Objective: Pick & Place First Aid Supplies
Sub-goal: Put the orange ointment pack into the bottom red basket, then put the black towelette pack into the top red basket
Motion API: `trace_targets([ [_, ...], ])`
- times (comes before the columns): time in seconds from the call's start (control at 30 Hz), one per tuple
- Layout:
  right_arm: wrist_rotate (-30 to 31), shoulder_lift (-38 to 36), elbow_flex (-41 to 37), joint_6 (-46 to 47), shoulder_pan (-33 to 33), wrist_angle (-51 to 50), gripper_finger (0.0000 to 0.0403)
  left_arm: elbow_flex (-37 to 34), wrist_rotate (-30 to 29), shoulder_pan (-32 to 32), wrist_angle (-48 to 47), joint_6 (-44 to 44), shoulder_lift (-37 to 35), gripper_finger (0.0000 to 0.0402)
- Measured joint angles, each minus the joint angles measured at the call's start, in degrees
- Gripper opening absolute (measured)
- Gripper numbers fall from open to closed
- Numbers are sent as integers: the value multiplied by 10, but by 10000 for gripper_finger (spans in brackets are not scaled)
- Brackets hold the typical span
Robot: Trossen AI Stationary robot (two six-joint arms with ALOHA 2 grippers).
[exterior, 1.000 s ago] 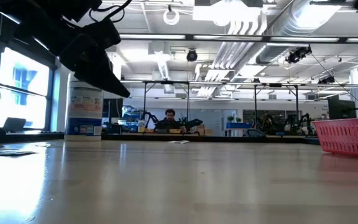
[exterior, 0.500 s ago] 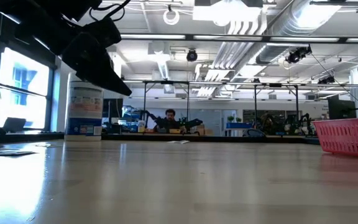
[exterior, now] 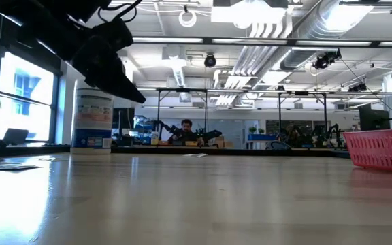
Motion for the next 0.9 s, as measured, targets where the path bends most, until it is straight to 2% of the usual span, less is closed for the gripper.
trace_targets([
  [0.2,-52,0,0,22,-9,-8,22,0,0,0,6,0,0,0],
  [0.5,-123,-22,0,14,-37,-29,77,0,0,0,10,-2,0,0],
  [0.73,-63,-117,1,-8,-73,-29,77,0,0,0,19,-2,0,0],
  [0.83,-6,-160,2,-43,-101,-36,67,0,-2,0,22,-1,3,0],
  [0.9,53,-188,2,-91,-130,-32,59,0,-14,0,21,0,4,0],
])
